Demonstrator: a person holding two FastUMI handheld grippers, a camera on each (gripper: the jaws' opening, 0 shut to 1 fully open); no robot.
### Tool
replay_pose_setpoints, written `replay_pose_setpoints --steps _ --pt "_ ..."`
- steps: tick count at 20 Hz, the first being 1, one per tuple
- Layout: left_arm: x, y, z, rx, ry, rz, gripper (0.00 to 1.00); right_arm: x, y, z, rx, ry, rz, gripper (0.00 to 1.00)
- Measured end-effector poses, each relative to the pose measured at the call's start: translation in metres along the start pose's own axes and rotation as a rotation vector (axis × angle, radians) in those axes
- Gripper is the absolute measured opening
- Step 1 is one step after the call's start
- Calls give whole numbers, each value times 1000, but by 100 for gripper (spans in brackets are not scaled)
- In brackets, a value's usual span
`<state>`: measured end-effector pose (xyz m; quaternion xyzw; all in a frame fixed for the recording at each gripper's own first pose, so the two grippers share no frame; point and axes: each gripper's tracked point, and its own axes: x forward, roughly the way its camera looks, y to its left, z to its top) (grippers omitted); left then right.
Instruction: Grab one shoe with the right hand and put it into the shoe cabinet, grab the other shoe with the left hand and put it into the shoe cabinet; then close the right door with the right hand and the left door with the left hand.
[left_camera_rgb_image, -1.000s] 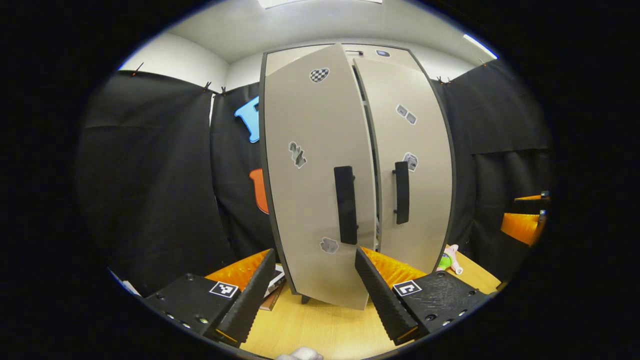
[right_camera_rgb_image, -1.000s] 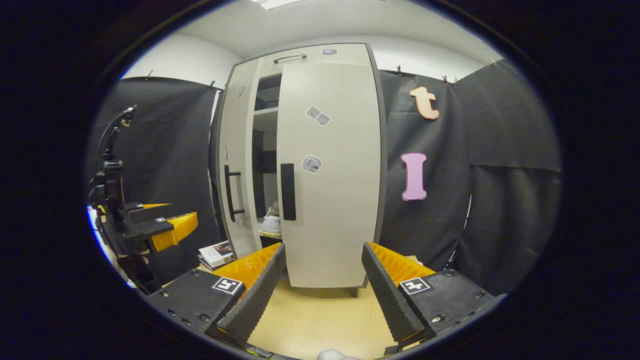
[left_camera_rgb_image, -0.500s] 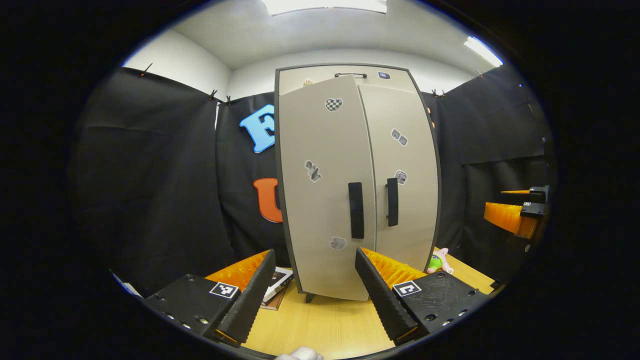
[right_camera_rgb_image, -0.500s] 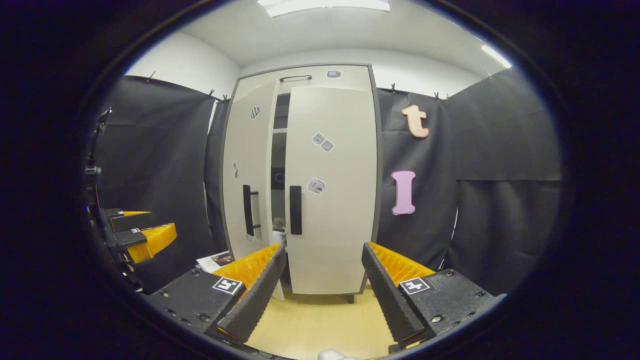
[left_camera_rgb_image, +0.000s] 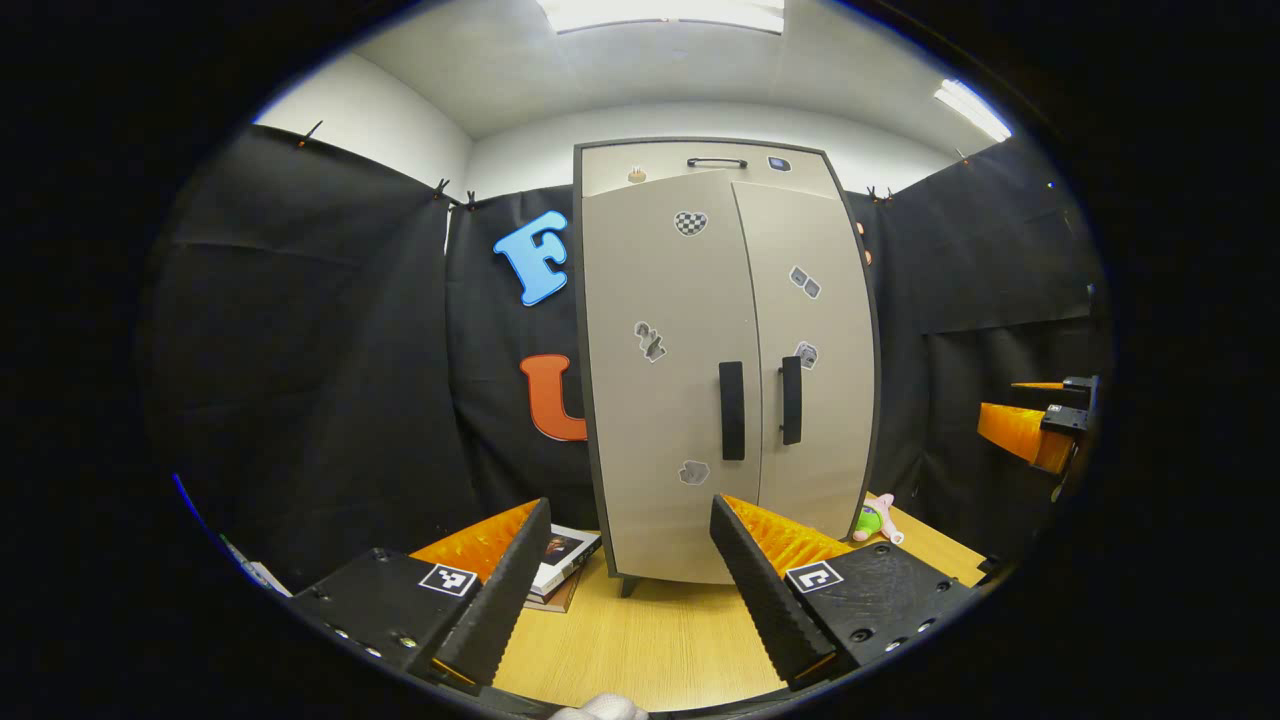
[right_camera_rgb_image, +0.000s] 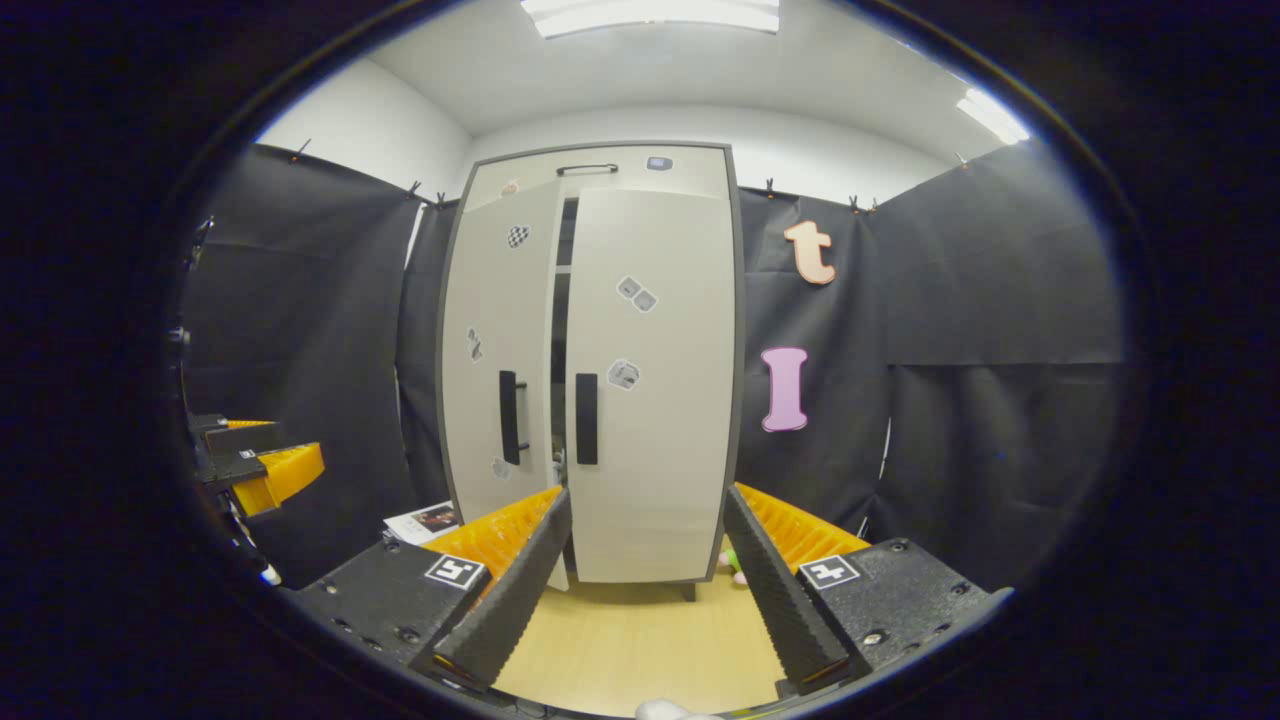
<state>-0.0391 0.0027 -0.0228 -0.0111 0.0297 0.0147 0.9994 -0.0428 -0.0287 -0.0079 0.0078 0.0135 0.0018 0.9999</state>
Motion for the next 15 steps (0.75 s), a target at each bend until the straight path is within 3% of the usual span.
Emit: replay_pose_setpoints --steps 7,9,10,11,15 --pt "0 -3 1 -2 -3 -17 100 -3 0 0 -9 -1 -7 99" --pt "0 -1 2 -3 -6 -11 96 -3 1 -2 -9 3 -1 99" --pt "1 0 2 -7 -5 -7 100 -2 2 -2 -7 4 0 99" --pt "0 1 2 -12 -6 -5 96 -2 2 -2 -5 5 0 99" --pt "0 1 1 -8 1 -11 96 -4 3 1 -14 -2 -4 99"
